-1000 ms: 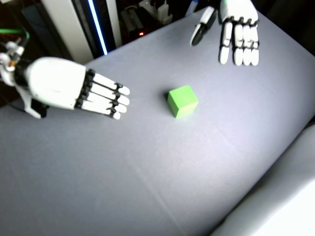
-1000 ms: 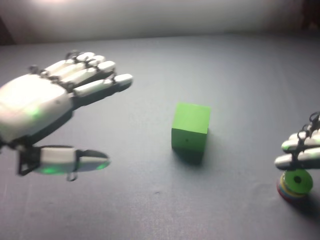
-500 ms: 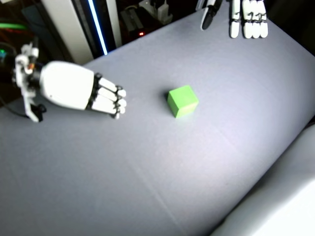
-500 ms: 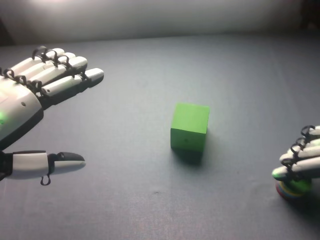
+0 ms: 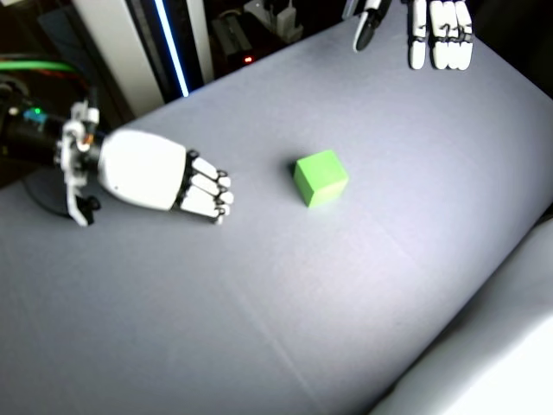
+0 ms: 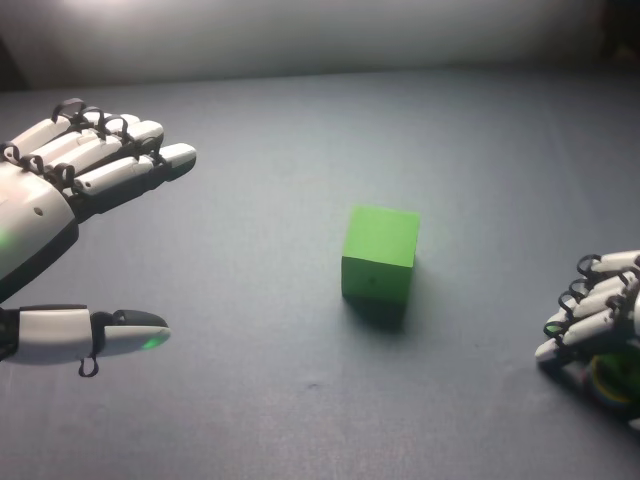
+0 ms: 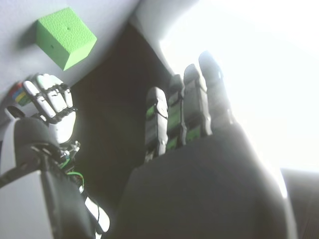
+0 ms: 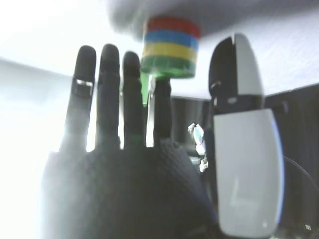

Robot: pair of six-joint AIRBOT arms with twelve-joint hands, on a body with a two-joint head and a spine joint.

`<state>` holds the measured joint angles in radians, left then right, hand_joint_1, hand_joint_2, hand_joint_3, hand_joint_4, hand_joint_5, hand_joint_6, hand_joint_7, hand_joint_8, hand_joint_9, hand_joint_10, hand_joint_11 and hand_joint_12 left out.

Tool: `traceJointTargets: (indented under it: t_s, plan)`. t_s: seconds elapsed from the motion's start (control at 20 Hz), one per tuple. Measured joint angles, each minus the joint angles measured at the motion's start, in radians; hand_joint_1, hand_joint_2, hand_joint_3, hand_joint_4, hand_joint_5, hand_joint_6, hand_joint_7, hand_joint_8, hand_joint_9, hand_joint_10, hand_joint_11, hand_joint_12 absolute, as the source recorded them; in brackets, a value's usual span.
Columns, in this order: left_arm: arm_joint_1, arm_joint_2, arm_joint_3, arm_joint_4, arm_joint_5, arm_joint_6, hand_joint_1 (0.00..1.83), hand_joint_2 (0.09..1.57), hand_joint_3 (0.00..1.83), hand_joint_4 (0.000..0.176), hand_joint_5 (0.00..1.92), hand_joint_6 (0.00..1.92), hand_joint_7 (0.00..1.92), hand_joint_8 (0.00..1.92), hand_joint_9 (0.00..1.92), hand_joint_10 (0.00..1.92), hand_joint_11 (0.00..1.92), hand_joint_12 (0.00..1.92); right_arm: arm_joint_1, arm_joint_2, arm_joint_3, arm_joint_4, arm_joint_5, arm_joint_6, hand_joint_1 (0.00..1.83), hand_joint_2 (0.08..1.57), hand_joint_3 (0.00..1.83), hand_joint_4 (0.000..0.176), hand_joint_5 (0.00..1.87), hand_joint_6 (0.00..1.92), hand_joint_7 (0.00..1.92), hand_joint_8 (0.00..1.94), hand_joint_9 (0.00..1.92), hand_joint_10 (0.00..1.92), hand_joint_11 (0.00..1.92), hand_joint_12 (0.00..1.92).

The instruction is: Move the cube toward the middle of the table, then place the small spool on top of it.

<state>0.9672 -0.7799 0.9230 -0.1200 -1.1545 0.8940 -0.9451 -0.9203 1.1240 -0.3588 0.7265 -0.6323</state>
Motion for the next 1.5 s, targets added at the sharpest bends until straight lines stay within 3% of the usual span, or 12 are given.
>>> traceJointTargets:
  t_s: [0.05,0.3,0.35,0.5,0.55,0.6,0.65,0.75,0.95,1.05,1.2,1.5]
  plan:
    - [0.0,0.0,-0.002,0.0,-0.002,0.0,0.66,0.92,0.0,0.092,0.21,0.0,0.14,0.0,0.11,0.0,0.0,0.4,0.003,-0.006,0.005,0.002,0.005,0.0,1.12,0.99,0.0,0.012,0.79,0.0,0.84,0.01,0.87,0.05,0.47,1.05]
    - [0.0,0.0,-0.002,-0.001,-0.005,0.0,0.66,0.93,0.0,0.085,0.22,0.0,0.15,0.0,0.12,0.0,0.0,0.4,0.015,-0.019,0.017,0.006,0.005,-0.003,1.14,1.02,0.0,0.023,0.8,0.0,0.86,0.0,0.88,0.03,0.43,1.12]
    - [0.0,0.0,-0.002,-0.001,-0.006,0.0,0.68,0.93,0.0,0.076,0.23,0.01,0.16,0.01,0.13,0.0,0.0,0.41,0.015,-0.019,0.017,0.006,0.005,-0.003,1.15,1.02,0.0,0.015,0.8,0.0,0.87,0.0,0.88,0.03,0.44,1.15]
    - [0.008,0.0,-0.002,-0.001,-0.005,0.0,0.68,0.93,0.0,0.085,0.24,0.0,0.18,0.01,0.15,0.01,0.0,0.46,0.022,-0.021,0.024,0.006,0.001,-0.005,1.16,1.01,0.0,0.0,0.87,0.01,1.0,0.04,1.04,0.13,0.52,1.4]
    - [0.008,0.0,-0.002,-0.002,-0.005,0.0,0.68,0.93,0.0,0.077,0.24,0.0,0.18,0.01,0.14,0.0,0.0,0.45,0.023,-0.021,0.024,0.005,0.0,-0.006,1.31,1.07,0.01,0.0,0.9,0.01,1.0,0.78,1.01,0.29,0.49,1.5]
    - [0.008,0.0,-0.002,-0.002,-0.006,0.0,0.67,0.93,0.0,0.08,0.24,0.0,0.18,0.0,0.14,0.0,0.0,0.45,0.027,-0.023,0.024,0.005,-0.002,-0.007,1.34,1.1,0.0,0.0,0.92,0.01,0.95,1.01,0.86,0.77,0.49,1.58]
    - [0.01,0.0,-0.002,-0.002,-0.005,0.0,0.66,0.93,0.0,0.081,0.24,0.0,0.18,0.01,0.14,0.0,0.0,0.45,0.031,-0.023,0.024,0.004,-0.002,-0.01,1.27,1.11,0.03,0.0,0.93,0.67,0.99,1.15,0.83,1.0,0.57,1.58]
    - [0.01,0.0,-0.002,-0.002,-0.005,0.0,0.66,0.93,0.0,0.093,0.23,0.0,0.18,0.0,0.14,0.01,0.0,0.4,0.032,-0.023,0.025,0.008,-0.003,-0.019,1.24,1.16,0.0,0.0,0.87,0.92,0.92,1.32,0.8,1.18,0.57,1.64]
    - [0.012,0.0,-0.002,-0.001,-0.005,0.0,0.66,0.93,0.0,0.08,0.24,0.0,0.2,0.0,0.13,0.0,0.0,0.37,0.037,-0.023,0.025,0.007,-0.007,-0.031,1.24,1.16,0.0,0.0,0.89,0.91,0.91,1.32,0.83,1.34,0.68,1.69]
    - [0.013,0.0,-0.002,-0.003,-0.003,-0.001,0.68,0.92,0.0,0.085,0.23,0.0,0.19,0.0,0.13,0.0,0.0,0.35,0.038,-0.023,0.025,0.007,-0.008,-0.037,1.23,1.17,0.0,0.0,0.87,0.95,0.88,1.37,0.78,1.41,0.55,1.74]
    - [0.013,0.0,-0.002,-0.002,-0.004,-0.001,0.66,0.93,0.0,0.086,0.25,0.0,0.2,0.0,0.13,0.0,0.0,0.34,0.044,-0.023,0.025,0.007,-0.014,-0.045,1.24,1.15,0.0,0.0,0.92,0.91,0.93,1.29,0.83,1.4,0.64,1.74]
    - [0.022,-0.003,-0.002,-0.001,0.002,-0.005,0.74,0.89,0.0,0.109,0.26,0.0,0.19,0.0,0.13,0.0,0.0,0.32,0.079,-0.023,0.025,-0.001,-0.05,-0.068,1.23,1.11,0.0,0.007,0.97,0.96,1.03,1.01,0.89,1.17,0.76,1.52]
